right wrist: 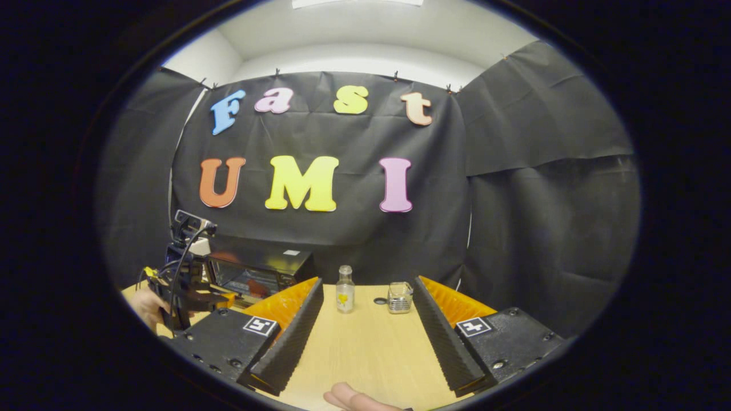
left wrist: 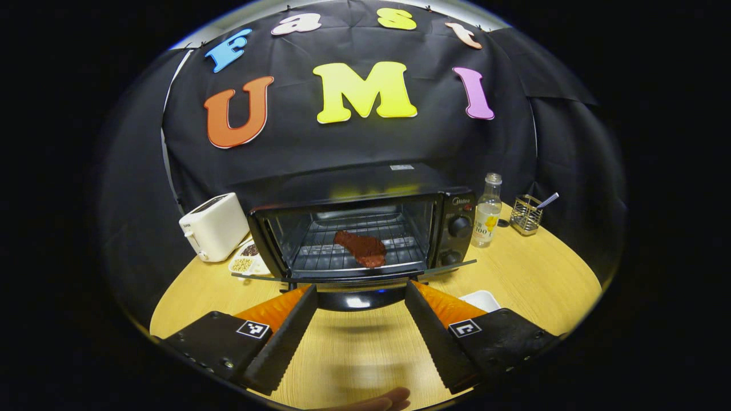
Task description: Open the electric oven with the left hand, put the food in, and close the electric oven.
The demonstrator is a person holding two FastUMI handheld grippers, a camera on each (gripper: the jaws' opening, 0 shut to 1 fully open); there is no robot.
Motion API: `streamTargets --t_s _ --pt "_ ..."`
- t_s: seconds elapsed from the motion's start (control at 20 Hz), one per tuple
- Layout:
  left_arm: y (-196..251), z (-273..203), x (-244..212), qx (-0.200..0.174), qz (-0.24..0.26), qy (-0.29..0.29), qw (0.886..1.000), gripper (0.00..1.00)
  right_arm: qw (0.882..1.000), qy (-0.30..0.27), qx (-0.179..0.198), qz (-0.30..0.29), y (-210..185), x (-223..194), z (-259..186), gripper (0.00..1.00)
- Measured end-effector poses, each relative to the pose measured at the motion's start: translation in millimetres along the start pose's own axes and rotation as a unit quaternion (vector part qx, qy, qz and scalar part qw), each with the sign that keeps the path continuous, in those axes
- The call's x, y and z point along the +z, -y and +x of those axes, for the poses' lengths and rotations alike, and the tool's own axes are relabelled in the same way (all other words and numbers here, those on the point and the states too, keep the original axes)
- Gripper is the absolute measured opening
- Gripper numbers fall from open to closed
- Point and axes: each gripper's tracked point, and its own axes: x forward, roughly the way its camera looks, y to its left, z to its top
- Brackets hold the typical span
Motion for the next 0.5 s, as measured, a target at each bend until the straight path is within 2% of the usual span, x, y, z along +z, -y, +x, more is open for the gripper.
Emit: streamTargets --t_s 0.3,0.35,0.4,0.5 --pt "-0.1 25.6 33.6 -0.023 -0.01 0.02 0.999 0.97 1.0 -0.006 -0.006 0.002 2.3 -0.4 -6.9 0.99" --pt "-3.0 27.8 41.9 -0.02 -0.005 0.031 0.999 0.89 1.0 -0.007 -0.005 0.003 1.9 -0.9 -8.4 0.99" --pt "-7.3 29.9 48.9 -0.015 0.001 0.039 0.999 0.96 1.0 -0.008 -0.004 0.004 0.1 -0.9 -9.2 0.99" --pt "-7.8 24.8 57.6 -0.011 0.009 0.048 0.999 0.96 1.0 -0.015 0.004 0.009 -4.4 -4.5 -11.4 0.99"
